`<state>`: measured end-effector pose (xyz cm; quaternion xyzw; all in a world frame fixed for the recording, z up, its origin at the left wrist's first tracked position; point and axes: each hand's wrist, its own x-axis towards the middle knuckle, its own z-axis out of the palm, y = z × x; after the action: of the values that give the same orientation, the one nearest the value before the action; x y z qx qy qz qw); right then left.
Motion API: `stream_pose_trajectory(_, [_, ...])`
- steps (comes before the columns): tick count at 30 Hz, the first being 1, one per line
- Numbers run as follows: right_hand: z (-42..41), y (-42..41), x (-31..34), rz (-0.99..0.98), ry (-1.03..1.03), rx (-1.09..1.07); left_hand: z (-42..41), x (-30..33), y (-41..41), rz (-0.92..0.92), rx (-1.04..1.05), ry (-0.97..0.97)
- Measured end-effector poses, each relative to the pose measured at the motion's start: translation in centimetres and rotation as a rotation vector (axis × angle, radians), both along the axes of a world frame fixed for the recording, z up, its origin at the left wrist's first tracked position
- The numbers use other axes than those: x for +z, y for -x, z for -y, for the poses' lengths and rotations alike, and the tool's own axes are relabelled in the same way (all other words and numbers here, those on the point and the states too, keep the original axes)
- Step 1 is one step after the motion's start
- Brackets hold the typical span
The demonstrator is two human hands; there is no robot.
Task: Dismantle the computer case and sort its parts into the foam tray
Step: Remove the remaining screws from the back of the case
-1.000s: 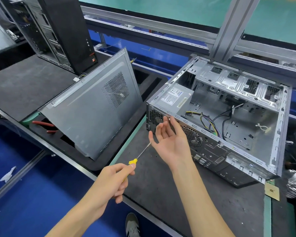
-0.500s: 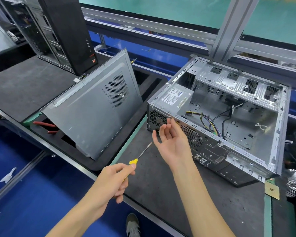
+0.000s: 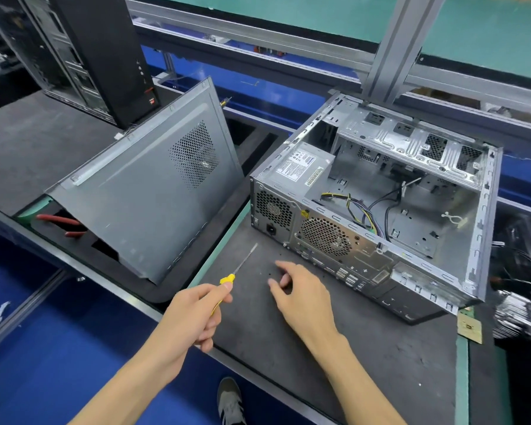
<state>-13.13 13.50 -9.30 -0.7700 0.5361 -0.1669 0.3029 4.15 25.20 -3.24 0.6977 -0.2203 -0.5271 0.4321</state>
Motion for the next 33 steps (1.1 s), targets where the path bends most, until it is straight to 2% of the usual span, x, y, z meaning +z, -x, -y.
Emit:
stream_pose_trajectory(2, [0.3, -0.8, 1.8, 0.392, -0.207, -0.138, 0.6, 0.5, -0.2, 0.008, 0.031, 0.041])
stream_pose_trajectory(4, [1.1, -3.0, 4.5, 0.808, -0.590, -0.205, 1.3, 1.2, -0.4, 0.025, 0.054, 0.095])
stream_pose_trajectory(6, [2.2, -5.2, 7.0, 0.991, -0.830, -0.181, 2.0, 1.9, -0.2, 0.056, 0.058, 0.152])
stream_pose_trajectory(10, [3.7, -7.8, 9.2, 1.170, -0.866, -0.183, 3.6, 2.9, 0.0, 0.076, 0.060, 0.247])
stream_pose_trajectory(14, [4.7, -8.6, 9.1, 1.261, -0.865, -0.195, 4.9, 2.8, -0.2, 0.078, 0.078, 0.287])
stream_pose_trajectory(21, [5.3, -8.5, 8.2, 1.264, -0.873, -0.280, 6.0, 1.9, -0.7, 0.054, 0.065, 0.263])
stream_pose_trajectory(33, [5.5, -8.8, 8.1, 1.255, -0.838, -0.251, 6.0, 2.0, -1.1, 0.058, 0.072, 0.255])
